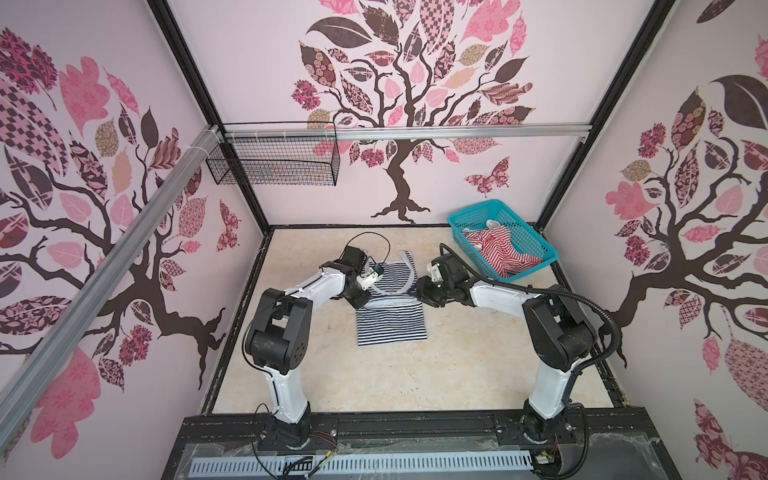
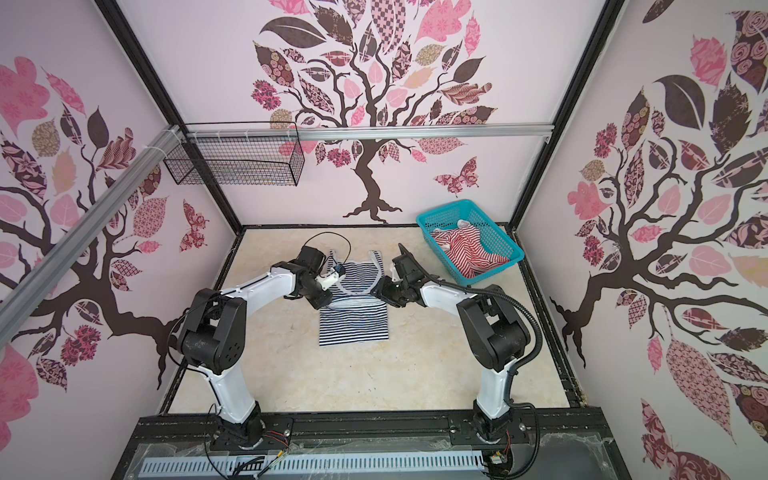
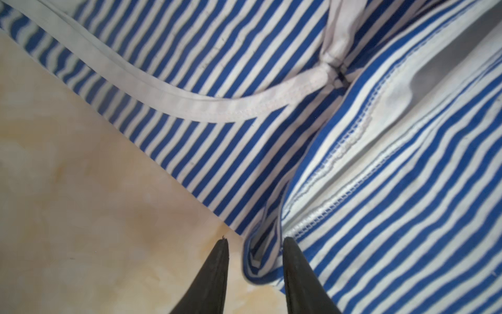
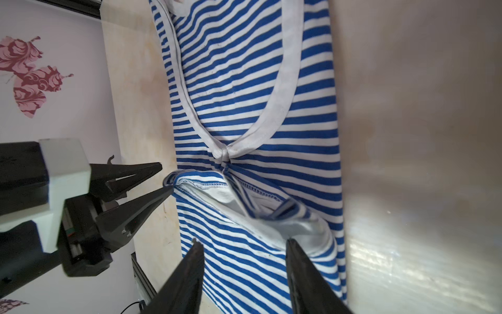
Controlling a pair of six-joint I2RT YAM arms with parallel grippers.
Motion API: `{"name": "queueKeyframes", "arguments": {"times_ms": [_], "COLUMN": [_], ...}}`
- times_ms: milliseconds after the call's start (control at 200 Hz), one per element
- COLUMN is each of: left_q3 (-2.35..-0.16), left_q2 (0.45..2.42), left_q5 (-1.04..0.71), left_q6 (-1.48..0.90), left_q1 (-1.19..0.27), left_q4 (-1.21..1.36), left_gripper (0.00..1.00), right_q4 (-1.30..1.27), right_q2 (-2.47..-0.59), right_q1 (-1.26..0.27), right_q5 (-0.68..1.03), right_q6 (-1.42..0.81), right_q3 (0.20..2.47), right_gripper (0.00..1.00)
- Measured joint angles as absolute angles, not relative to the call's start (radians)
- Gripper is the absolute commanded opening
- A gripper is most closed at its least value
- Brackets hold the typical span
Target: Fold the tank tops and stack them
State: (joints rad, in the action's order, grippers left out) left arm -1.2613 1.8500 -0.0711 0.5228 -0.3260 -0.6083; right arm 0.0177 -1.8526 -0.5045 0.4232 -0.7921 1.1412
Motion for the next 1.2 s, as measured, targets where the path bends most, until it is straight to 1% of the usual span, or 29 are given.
{"name": "queueKeyframes", "arguments": {"times_ms": [95, 140, 165, 250, 290, 345, 390, 430, 465, 610, 690, 755, 840, 866, 916, 991, 1066, 1131, 1196], "left_q3": [-1.259, -1.252, -1.245, -1.213, -1.201, -1.193, -1.193, -1.193, -1.191, -1.185, -1.191, -1.206, -1.232, -1.243, -1.271, -1.306, -1.322, -1.322, -1.316], "left_q2": [1.832, 1.809, 1.788, 1.702, 1.663, 1.621, 1.606, 1.603, 1.606, 1.671, 1.743, 1.804, 1.868, 1.884, 1.911, 1.940, 1.948, 1.946, 1.939], "left_q5": [-0.045, -0.041, -0.039, -0.047, -0.060, -0.086, -0.112, -0.137, -0.155, -0.213, -0.221, -0.220, -0.208, -0.202, -0.186, -0.148, -0.105, -0.075, -0.053], "left_q6": [0.490, 0.477, 0.472, 0.464, 0.466, 0.473, 0.476, 0.484, 0.493, 0.529, 0.546, 0.553, 0.557, 0.559, 0.548, 0.537, 0.515, 0.494, 0.472], "left_q1": [-0.319, -0.313, -0.310, -0.301, -0.298, -0.297, -0.297, -0.297, -0.297, -0.302, -0.306, -0.308, -0.308, -0.308, -0.309, -0.310, -0.311, -0.312, -0.312], "left_q4": [-0.576, -0.561, -0.556, -0.554, -0.562, -0.580, -0.597, -0.615, -0.628, -0.682, -0.706, -0.727, -0.740, -0.742, -0.744, -0.728, -0.701, -0.675, -0.646], "left_gripper": [0.42, 0.42, 0.42, 0.41, 0.38, 0.30, 0.22, 0.17, 0.13, 0.04, 0.03, 0.04, 0.13, 0.16, 0.20, 0.22, 0.23, 0.26, 0.29], "right_q4": [0.015, 0.016, 0.015, 0.015, 0.015, 0.016, 0.009, -0.001, -0.007, -0.028, -0.038, -0.038, -0.031, -0.030, -0.026, -0.027, -0.030, -0.036, -0.043], "right_q2": [-1.846, -1.837, -1.827, -1.771, -1.739, -1.713, -1.706, -1.706, -1.709, -1.761, -1.813, -1.849, -1.884, -1.891, -1.899, -1.899, -1.899, -1.897, -1.885], "right_q1": [-0.501, -0.501, -0.502, -0.510, -0.518, -0.532, -0.545, -0.557, -0.563, -0.581, -0.579, -0.579, -0.579, -0.579, -0.579, -0.579, -0.579, -0.579, -0.580], "right_q5": [0.428, 0.429, 0.429, 0.424, 0.422, 0.418, 0.414, 0.413, 0.412, 0.413, 0.410, 0.406, 0.393, 0.387, 0.374, 0.361, 0.358, 0.363, 0.358], "right_q6": [-0.789, -0.789, -0.789, -0.795, -0.793, -0.800, -0.797, -0.790, -0.794, -0.810, -0.812, -0.812, -0.813, -0.813, -0.813, -0.820, -0.817, -0.814, -0.810], "right_q3": [1.147, 1.142, 1.135, 1.097, 1.077, 1.064, 1.058, 1.053, 1.044, 1.011, 1.013, 1.015, 1.028, 1.032, 1.042, 1.047, 1.050, 1.048, 1.042], "right_gripper": [0.56, 0.54, 0.51, 0.39, 0.30, 0.16, 0.08, 0.02, 0.00, 0.00, 0.00, 0.00, 0.00, 0.03, 0.13, 0.30, 0.40, 0.47, 0.50]}}
